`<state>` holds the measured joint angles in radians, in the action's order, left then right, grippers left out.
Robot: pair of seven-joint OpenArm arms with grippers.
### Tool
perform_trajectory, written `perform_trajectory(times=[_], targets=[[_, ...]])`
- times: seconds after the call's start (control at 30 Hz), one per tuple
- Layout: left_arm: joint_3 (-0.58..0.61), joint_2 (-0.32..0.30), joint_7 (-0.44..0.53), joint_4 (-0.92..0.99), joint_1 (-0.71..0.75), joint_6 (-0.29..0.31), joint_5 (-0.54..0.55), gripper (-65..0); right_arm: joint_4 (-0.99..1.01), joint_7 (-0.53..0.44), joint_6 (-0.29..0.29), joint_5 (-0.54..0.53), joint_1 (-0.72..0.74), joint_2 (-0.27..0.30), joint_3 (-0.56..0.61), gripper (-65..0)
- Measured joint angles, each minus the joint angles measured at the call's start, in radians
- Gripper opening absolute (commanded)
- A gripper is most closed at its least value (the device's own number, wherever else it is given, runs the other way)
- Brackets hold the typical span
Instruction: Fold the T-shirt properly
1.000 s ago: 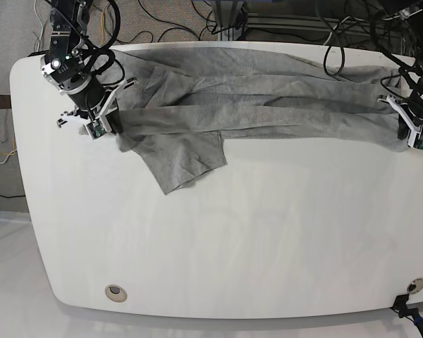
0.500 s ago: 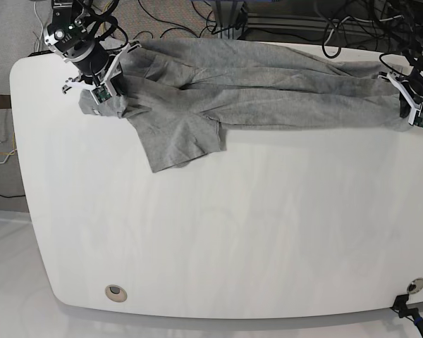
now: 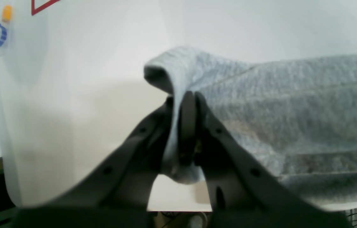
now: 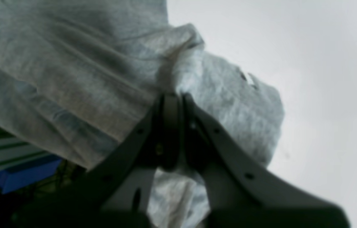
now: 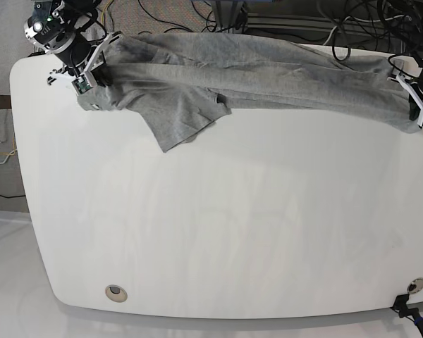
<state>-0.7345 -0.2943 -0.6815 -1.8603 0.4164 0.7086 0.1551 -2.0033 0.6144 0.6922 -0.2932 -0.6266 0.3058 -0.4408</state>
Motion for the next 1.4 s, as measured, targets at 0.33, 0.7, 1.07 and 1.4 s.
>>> perform_trajectory(times=[0.33, 0.7, 1.07, 1.4], targets=[[0.002, -0.011, -0.003, 0.033, 0.097, 0.003, -0.001, -65.0, 0.053, -0.008, -0.001, -0.001, -0.031, -0.002, 0.002, -65.0], [0.001, -0.01, -0.013, 0.107, 0.056, -0.001, -0.116, -25.8, 0.127, 0.004, -0.008, 0.01, -0.036, -0.001, 0.001, -40.4], [-0.027, -0.009, -0.001, 0.082, -0.005, -0.006, -0.09, -15.8, 0.066, -0.005, -0.01, 0.004, -0.018, 0.005, -0.006, -35.3], [0.101, 0.046, -0.003, 0.014, 0.002, -0.003, 0.014, -15.9, 0.034, -0.003, 0.003, -0.134, -0.006, -0.04, 0.002, -35.5]])
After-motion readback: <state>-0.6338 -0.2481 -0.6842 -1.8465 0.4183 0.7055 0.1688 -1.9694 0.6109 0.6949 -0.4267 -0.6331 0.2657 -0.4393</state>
